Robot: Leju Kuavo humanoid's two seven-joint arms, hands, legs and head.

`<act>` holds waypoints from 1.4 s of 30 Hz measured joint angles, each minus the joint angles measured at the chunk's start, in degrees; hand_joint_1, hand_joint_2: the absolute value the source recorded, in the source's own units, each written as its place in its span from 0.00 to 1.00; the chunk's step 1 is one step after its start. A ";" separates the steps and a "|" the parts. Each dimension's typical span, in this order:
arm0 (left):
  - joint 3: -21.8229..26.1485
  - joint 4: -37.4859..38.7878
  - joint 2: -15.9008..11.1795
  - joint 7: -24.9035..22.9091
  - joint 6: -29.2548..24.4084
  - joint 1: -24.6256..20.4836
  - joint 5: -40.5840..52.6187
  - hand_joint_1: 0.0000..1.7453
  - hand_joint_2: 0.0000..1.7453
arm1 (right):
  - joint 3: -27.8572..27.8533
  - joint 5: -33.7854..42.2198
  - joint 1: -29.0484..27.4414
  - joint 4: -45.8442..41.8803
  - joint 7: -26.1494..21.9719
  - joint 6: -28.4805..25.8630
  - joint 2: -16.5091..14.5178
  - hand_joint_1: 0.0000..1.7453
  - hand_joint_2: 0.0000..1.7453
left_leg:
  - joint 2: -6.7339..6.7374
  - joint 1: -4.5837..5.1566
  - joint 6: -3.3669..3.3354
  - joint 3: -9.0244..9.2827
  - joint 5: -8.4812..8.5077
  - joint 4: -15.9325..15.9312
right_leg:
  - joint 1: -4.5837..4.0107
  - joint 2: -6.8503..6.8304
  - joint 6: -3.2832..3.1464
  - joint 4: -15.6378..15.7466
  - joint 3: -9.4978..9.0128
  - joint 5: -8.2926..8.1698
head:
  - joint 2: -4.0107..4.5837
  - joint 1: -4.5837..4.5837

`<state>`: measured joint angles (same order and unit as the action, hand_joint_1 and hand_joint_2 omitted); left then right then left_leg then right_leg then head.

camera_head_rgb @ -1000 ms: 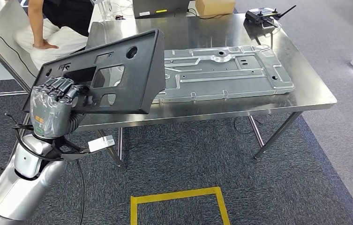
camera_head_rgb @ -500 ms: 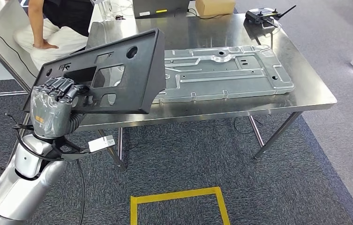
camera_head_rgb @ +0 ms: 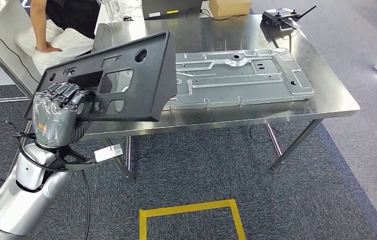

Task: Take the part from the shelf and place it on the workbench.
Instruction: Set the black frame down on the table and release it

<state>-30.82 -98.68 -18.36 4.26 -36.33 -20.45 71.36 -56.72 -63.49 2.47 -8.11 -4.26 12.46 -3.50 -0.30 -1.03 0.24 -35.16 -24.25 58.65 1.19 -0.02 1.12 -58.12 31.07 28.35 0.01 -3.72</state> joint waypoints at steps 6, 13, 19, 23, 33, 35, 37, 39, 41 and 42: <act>0.00 0.00 0.00 -0.01 0.00 0.00 0.00 1.00 1.00 | 0.00 0.00 0.00 0.00 0.00 0.00 0.00 0.00 0.00 | 0.00 0.00 0.00 0.00 0.00 0.00 | 0.00 0.00 0.00 0.00 0.00 0.00 | 0.00 0.00; 0.00 0.00 0.00 0.00 0.00 0.00 0.00 1.00 1.00 | 0.00 0.00 0.00 0.00 0.00 0.00 0.00 0.00 0.00 | 0.00 0.00 0.00 0.00 0.00 0.00 | 0.00 0.00 0.00 0.00 0.00 0.00 | 0.00 0.00; 0.00 0.00 0.00 -0.01 0.00 0.00 0.00 1.00 1.00 | 0.00 0.00 0.00 0.00 0.00 0.00 0.00 0.00 0.00 | 0.00 0.00 0.00 0.00 0.00 0.00 | 0.00 0.00 0.01 0.00 0.00 0.01 | 0.01 0.00; 0.00 0.00 0.00 0.00 0.00 0.00 0.00 1.00 1.00 | 0.00 0.00 0.00 0.00 0.00 0.00 0.00 0.00 0.00 | 0.00 0.00 0.00 0.00 0.00 0.00 | 0.00 0.00 0.01 0.00 0.00 0.01 | 0.01 0.00; 0.00 0.00 0.00 0.01 0.00 0.00 0.00 1.00 1.00 | 0.00 0.00 0.00 0.00 0.00 0.00 0.00 0.00 0.00 | 0.00 0.00 0.00 0.00 0.00 0.00 | 0.00 0.00 0.01 0.00 0.00 0.01 | 0.00 0.00; 0.00 0.00 0.00 0.00 0.00 0.00 0.00 1.00 1.00 | 0.00 0.00 0.00 0.00 0.00 0.00 0.00 0.00 0.00 | 0.00 0.00 0.00 0.00 0.00 0.00 | 0.00 0.00 0.01 0.00 0.00 0.01 | 0.00 0.00; 0.00 0.00 0.00 0.00 0.00 0.00 0.00 1.00 1.00 | 0.00 0.00 0.00 0.00 0.00 0.00 0.00 0.00 0.00 | 0.00 0.00 0.00 0.00 -0.01 0.00 | 0.00 0.00 0.01 0.00 0.00 0.01 | 0.01 0.00; -0.05 0.02 -0.01 -0.10 0.56 -0.14 1.17 1.00 1.00 | 0.00 -0.09 0.01 0.00 -0.01 0.03 -0.02 0.00 0.00 | 0.00 0.07 -0.09 -0.04 -0.10 0.11 | 0.09 0.00 0.09 0.11 -0.01 -0.01 | 0.00 0.00; -0.58 0.38 -0.09 -0.59 2.43 -1.10 5.47 1.00 1.00 | 0.01 -0.47 0.11 0.00 -0.07 0.23 -0.09 0.00 0.00 | -0.04 0.21 -0.54 -0.14 -0.33 0.27 | 0.35 -0.05 0.57 0.34 -0.11 -0.01 | 0.00 -0.01; -1.06 0.77 -0.17 -0.96 3.38 -1.79 7.87 1.00 1.00 | 0.01 -0.69 0.20 0.00 -0.09 0.37 -0.14 0.00 0.00 | -0.06 0.31 -0.86 -0.20 -0.45 0.27 | 0.50 -0.09 0.89 0.47 -0.25 -0.10 | 0.00 -0.02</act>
<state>-31.88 -97.91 -18.53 3.29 -32.95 -22.24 79.24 -56.71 -64.18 2.67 -8.11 -4.36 12.83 -3.64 -0.36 -0.71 -0.61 -35.36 -24.70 58.92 1.69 -0.11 2.01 -57.64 30.82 28.25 0.01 -3.73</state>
